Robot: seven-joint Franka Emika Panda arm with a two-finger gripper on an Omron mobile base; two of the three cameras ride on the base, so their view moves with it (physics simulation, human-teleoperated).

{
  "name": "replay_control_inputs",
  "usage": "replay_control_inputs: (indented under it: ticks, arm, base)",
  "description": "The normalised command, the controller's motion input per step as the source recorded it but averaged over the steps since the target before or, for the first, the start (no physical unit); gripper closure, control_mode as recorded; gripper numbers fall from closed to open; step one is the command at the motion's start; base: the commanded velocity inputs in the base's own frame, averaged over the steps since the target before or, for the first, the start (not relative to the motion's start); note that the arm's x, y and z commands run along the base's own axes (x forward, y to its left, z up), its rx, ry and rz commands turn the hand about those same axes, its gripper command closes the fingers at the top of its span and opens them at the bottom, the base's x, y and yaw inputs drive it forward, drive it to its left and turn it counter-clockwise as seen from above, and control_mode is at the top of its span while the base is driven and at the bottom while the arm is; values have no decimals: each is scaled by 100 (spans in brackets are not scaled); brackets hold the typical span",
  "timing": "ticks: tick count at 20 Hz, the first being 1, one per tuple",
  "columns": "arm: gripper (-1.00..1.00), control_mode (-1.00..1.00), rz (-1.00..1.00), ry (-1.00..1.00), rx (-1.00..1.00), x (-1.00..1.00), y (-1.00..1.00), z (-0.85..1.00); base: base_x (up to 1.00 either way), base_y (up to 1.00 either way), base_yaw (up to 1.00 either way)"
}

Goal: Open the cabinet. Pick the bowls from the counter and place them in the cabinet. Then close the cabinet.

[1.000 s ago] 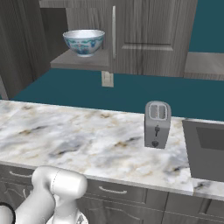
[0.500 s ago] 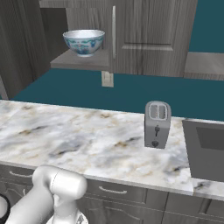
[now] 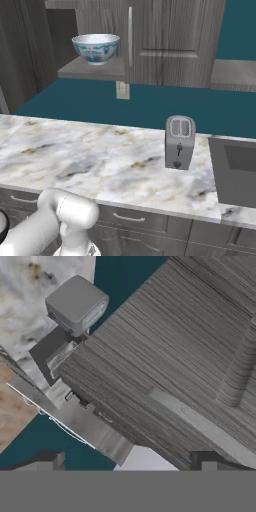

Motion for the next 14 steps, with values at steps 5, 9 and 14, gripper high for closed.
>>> replay_control_inputs:
  ticks: [5,9,14]
  arm:
    - [-100,-100,-2,0,0,32,10,-5]
    - [-100,-100,-3,0,0,32,18,-10]
    - [-100,-100,-4,0,0,20,9,-2]
  base:
    - [0,0,0]
    - [0,0,0]
    - [0,0,0]
